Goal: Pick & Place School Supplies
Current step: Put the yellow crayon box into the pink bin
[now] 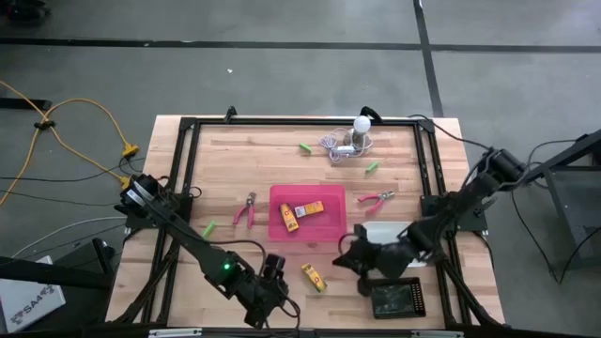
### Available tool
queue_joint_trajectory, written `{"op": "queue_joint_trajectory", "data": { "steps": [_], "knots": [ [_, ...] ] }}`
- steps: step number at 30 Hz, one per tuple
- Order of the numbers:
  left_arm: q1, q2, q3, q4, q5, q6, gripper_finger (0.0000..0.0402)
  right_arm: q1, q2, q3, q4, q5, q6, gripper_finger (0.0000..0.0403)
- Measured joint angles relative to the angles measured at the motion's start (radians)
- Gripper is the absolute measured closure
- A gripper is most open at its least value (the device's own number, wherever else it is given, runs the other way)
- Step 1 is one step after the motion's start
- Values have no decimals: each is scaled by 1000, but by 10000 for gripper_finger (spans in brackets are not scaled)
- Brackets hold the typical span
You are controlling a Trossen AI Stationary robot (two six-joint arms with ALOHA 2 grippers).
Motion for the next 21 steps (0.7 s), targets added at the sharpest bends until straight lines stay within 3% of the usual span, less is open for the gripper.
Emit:
{"op": "queue_joint_trajectory", "data": {
  "steps": [13,21],
  "knots": [
    [-33,0,-1,-3,-50,-3,177,14,326,391,-523,28,203,400],
    [-58,0,-13,-12,-56,-4,177,11,337,403,-514,-52,273,400]
  ]
}}
